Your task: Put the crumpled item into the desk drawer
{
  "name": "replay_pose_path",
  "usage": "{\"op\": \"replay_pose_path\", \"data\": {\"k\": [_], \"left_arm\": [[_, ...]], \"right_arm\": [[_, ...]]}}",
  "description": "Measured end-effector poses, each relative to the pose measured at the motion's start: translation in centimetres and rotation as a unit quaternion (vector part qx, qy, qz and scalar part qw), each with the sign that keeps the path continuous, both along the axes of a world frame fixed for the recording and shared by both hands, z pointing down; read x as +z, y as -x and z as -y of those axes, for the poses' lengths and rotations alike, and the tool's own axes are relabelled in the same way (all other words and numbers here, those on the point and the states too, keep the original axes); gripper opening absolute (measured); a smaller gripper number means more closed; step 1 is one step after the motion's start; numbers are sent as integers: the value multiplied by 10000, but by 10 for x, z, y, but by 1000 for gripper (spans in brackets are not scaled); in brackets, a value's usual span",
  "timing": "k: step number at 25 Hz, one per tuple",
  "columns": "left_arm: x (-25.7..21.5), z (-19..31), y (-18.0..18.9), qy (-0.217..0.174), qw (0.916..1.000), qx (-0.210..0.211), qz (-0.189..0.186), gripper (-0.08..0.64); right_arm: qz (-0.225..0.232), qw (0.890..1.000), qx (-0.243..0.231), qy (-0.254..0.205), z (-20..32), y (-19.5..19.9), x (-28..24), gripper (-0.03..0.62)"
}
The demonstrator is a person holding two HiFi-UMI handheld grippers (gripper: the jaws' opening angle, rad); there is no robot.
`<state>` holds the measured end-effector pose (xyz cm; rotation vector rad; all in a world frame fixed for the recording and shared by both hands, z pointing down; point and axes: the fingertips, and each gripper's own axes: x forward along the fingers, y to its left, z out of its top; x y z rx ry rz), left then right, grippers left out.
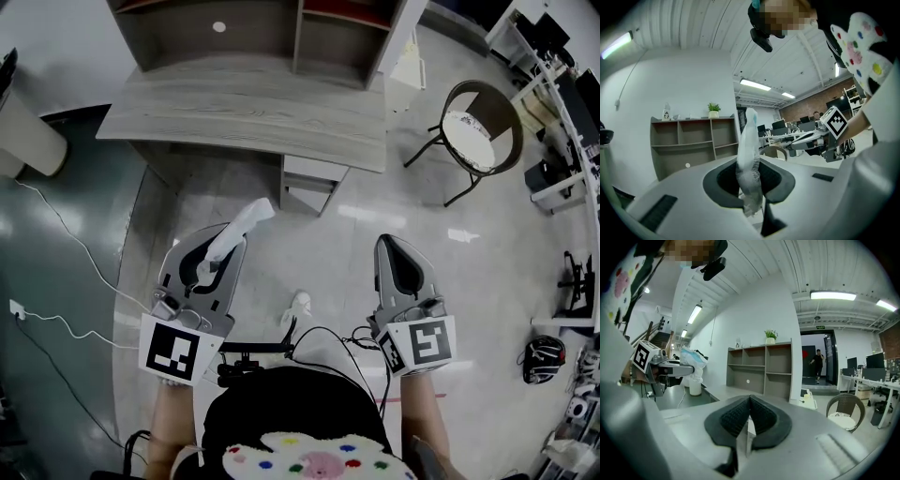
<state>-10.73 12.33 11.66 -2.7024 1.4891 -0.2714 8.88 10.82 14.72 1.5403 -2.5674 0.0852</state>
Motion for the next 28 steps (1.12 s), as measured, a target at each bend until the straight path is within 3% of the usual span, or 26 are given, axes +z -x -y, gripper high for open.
{"op": "replay_pose_path", "data": {"k": [14, 28], "left_arm": [[0, 69, -30, 38, 9994, -334, 51, 54], [3, 95, -43, 89, 10000, -8, 43, 54]], "right_arm": [[60, 9991, -423, 64, 80, -21, 3, 9], [31, 9998, -159, 134, 93, -32, 9, 9]]}}
